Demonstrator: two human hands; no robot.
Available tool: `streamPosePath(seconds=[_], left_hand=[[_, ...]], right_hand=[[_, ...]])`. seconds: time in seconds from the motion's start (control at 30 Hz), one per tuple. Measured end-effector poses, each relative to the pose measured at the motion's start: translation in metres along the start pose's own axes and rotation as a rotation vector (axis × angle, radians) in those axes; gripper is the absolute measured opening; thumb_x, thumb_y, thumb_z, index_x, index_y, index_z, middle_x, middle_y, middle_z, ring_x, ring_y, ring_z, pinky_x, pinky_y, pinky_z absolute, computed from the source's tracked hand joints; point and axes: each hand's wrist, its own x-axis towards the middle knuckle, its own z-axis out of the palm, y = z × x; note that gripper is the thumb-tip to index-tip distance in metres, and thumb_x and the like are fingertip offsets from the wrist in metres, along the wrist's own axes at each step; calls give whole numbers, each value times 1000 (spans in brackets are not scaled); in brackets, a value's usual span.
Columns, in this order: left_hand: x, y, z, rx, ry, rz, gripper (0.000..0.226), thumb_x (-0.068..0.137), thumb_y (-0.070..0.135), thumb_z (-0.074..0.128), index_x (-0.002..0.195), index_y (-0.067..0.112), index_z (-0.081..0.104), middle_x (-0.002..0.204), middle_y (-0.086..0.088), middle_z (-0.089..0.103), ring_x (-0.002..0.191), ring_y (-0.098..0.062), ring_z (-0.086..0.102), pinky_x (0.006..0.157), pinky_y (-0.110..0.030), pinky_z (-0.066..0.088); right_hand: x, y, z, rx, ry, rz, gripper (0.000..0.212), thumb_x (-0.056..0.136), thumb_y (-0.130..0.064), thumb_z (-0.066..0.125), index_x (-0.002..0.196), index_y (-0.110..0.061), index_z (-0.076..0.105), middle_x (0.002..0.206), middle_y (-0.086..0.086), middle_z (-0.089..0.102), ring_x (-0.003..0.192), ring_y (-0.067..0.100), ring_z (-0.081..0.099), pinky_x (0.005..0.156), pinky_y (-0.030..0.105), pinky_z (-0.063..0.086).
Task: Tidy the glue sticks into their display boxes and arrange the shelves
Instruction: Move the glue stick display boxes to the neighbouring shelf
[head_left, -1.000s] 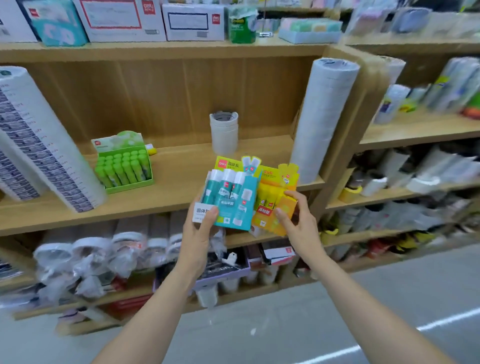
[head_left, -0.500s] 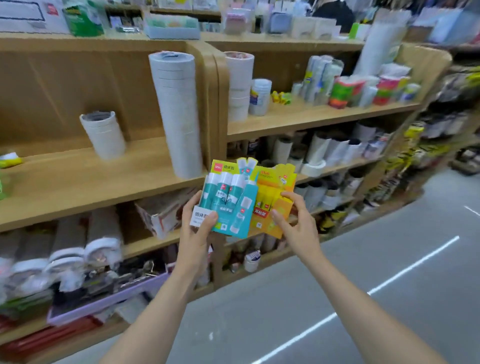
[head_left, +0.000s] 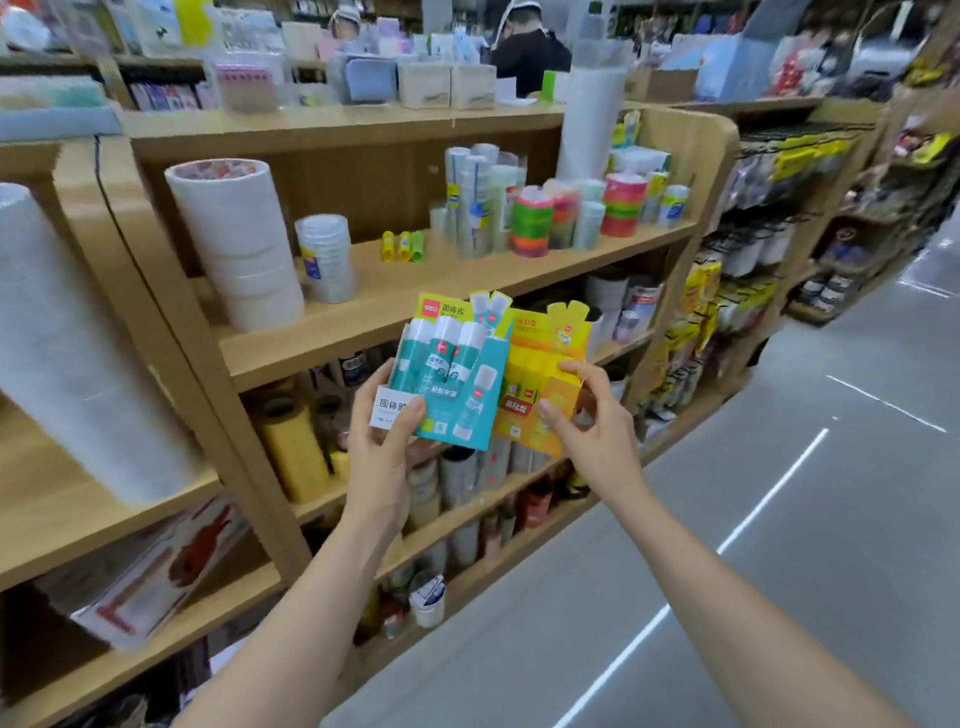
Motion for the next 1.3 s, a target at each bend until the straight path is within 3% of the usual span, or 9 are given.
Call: streamPosePath(seconds=[0.1, 0.2, 0.33, 0.57, 0.77, 0.9, 1.07, 1.3], left_hand=[[41, 2, 23, -52, 23, 37, 67, 72, 31, 75, 133, 24, 48, 128, -6, 63, 115, -24, 64, 86, -42, 58], [77, 9, 40, -86, 49, 91, 56, 80, 19, 68, 132, 24, 49, 125, -7, 65, 109, -22, 67, 84, -37, 59], [110, 17, 50, -85, 137, 194, 55, 83, 18, 63, 135, 24, 45, 127, -4, 64, 116, -24, 64, 88, -40, 58], [133, 13, 75, -94, 299, 352, 50, 86, 17, 58, 132, 24, 42, 131, -8, 60, 113, -21, 64, 80, -37, 58], [140, 1, 97, -79, 486, 424, 52, 86, 19, 61, 134, 26, 42, 136, -9, 57, 117, -22, 63, 91, -45, 55], [141, -7, 105, -52, 546, 447, 57, 89, 17, 61, 141, 20, 38, 137, -10, 57, 123, -27, 59, 103, -54, 46], [150, -17, 120, -19, 561, 418, 56, 87, 18, 63, 137, 25, 40, 138, -9, 56, 122, -26, 60, 98, -50, 50], [168, -32, 130, 43, 548, 388, 55, 87, 20, 65, 136, 28, 42, 136, -8, 56, 120, -25, 61, 102, -57, 46]], right_hand=[[47, 8, -2, 14, 11, -9, 44, 77, -68, 62, 117, -55, 47, 109, -5, 67, 97, 19, 66, 80, 49, 55], [91, 7, 0, 58, -2, -42, 41, 81, -65, 62, 117, -53, 47, 111, -8, 66, 100, 14, 65, 81, 49, 55], [142, 7, 1, 91, -31, -88, 45, 83, -65, 59, 122, -48, 45, 114, -8, 64, 103, 15, 63, 82, 50, 54], [205, 33, -11, 175, -182, -175, 49, 80, -67, 58, 122, -45, 47, 108, -9, 67, 98, 15, 66, 81, 53, 54], [238, 30, -15, 230, -231, -283, 42, 83, -59, 61, 120, -45, 46, 108, -16, 66, 103, 9, 64, 85, 50, 53], [259, 39, -12, 170, -236, -316, 46, 82, -63, 58, 121, -45, 42, 111, -10, 64, 101, 14, 63, 80, 49, 54], [272, 67, -8, 129, -216, -314, 48, 82, -62, 58, 122, -44, 41, 118, -9, 60, 102, 18, 62, 75, 47, 54], [295, 93, -5, 220, -216, -283, 48, 85, -50, 60, 128, -37, 41, 131, -5, 53, 118, 22, 56, 89, 52, 51]])
